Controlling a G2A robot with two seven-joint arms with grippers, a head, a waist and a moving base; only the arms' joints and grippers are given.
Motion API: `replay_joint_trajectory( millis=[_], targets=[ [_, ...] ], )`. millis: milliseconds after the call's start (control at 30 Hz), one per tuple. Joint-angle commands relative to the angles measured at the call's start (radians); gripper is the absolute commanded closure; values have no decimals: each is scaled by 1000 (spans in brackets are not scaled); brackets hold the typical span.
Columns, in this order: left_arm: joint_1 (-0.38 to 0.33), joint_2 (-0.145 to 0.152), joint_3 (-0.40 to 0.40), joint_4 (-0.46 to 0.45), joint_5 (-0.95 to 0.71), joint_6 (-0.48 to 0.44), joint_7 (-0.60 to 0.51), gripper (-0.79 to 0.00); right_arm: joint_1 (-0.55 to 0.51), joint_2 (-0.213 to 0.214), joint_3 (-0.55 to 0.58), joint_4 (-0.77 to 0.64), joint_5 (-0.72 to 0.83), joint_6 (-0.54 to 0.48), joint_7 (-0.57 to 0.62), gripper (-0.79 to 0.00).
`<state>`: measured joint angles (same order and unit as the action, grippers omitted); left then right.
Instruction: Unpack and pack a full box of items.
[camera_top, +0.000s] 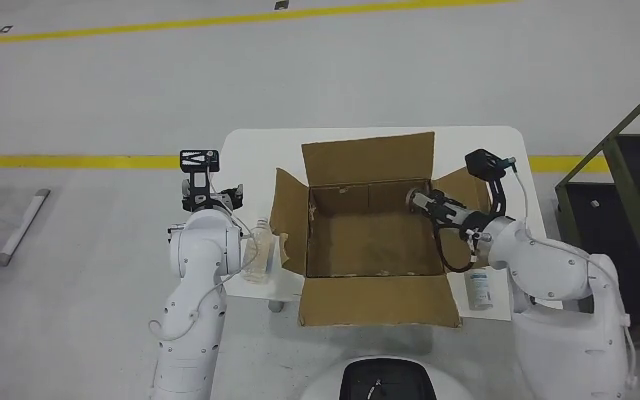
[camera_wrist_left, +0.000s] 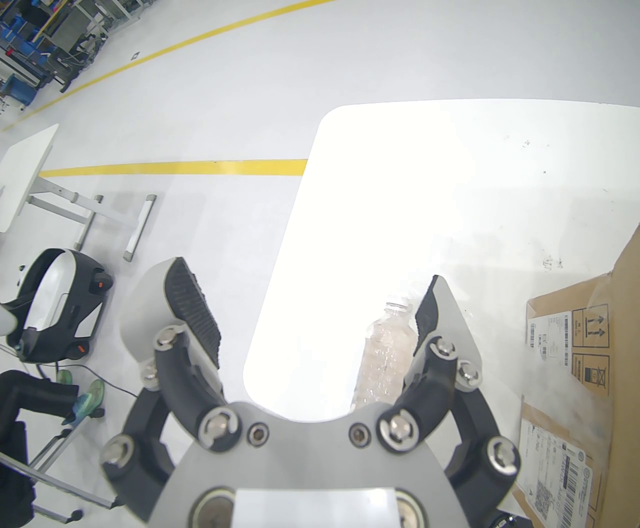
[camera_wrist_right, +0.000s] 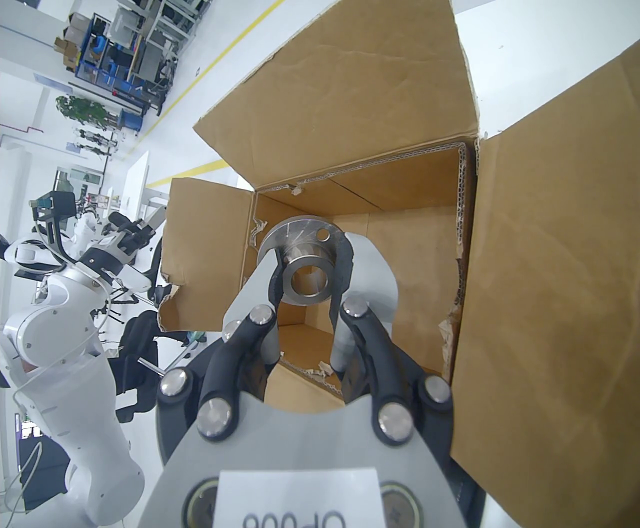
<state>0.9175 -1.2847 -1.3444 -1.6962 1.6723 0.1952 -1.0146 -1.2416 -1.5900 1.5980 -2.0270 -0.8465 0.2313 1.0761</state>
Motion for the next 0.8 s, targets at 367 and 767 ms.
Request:
replay_joint_trajectory(
  millis=[367, 767],
  targets=[
    [0, 0, 0, 0, 0, 0, 0, -785, -23, 47, 317, -125, -76, -54, -159, 0],
    [0, 0, 0, 0, 0, 0, 0, -785, -226, 92, 374, -5, -541, -140, 94, 0]
  ],
)
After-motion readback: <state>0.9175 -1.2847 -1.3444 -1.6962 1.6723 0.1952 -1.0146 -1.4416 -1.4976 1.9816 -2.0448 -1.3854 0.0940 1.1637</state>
